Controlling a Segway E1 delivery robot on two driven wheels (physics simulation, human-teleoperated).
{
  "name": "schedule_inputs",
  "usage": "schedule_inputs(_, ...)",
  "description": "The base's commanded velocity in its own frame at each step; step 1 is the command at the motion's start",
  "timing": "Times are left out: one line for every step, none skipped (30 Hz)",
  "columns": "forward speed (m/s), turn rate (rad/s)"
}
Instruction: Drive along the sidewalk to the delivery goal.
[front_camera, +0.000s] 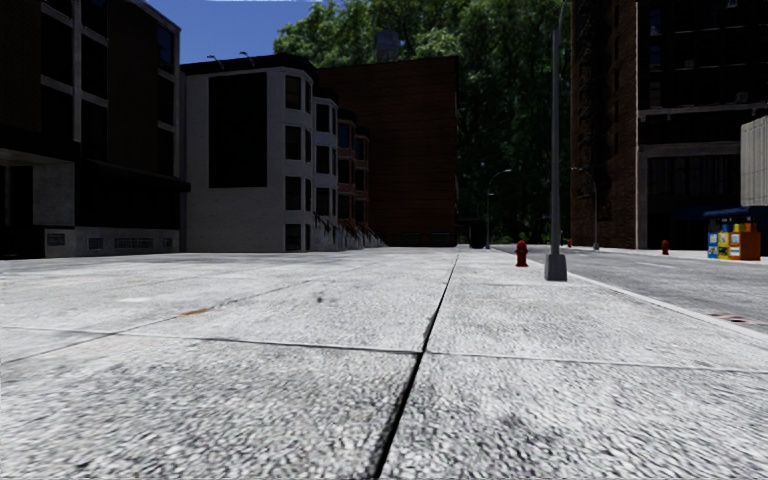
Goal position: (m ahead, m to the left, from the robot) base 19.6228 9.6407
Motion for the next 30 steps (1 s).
schedule_inputs(2.0,0.38)
schedule_inputs(2.0,0.38)
schedule_inputs(2.0,0.38)
schedule_inputs(2.0,0.38)
schedule_inputs(2.0,0.38)
schedule_inputs(2.0,0.4)
schedule_inputs(2.0,0.47)
schedule_inputs(2.0,0.5)
schedule_inputs(2.0,0.5)
schedule_inputs(2.0,0.5)
schedule_inputs(2.0,0.5)
schedule_inputs(2.0,0.49)
schedule_inputs(2.0,0.49)
schedule_inputs(2.0,0.49)
schedule_inputs(2.0,0.49)
schedule_inputs(2.0,0.49)
schedule_inputs(2.0,0.49)
schedule_inputs(2.0,0.49)
schedule_inputs(2.0,0.49)
schedule_inputs(2.0,0.49)
schedule_inputs(2.0,0.48)
schedule_inputs(2.0,0.47)
schedule_inputs(2.0,0.42)
schedule_inputs(2.0,0.42)
schedule_inputs(2.0,0.4)
schedule_inputs(2.0,0.4)
schedule_inputs(2.0,0.39)
schedule_inputs(2.0,0.39)
schedule_inputs(2.0,0.39)
schedule_inputs(2.0,0.39)
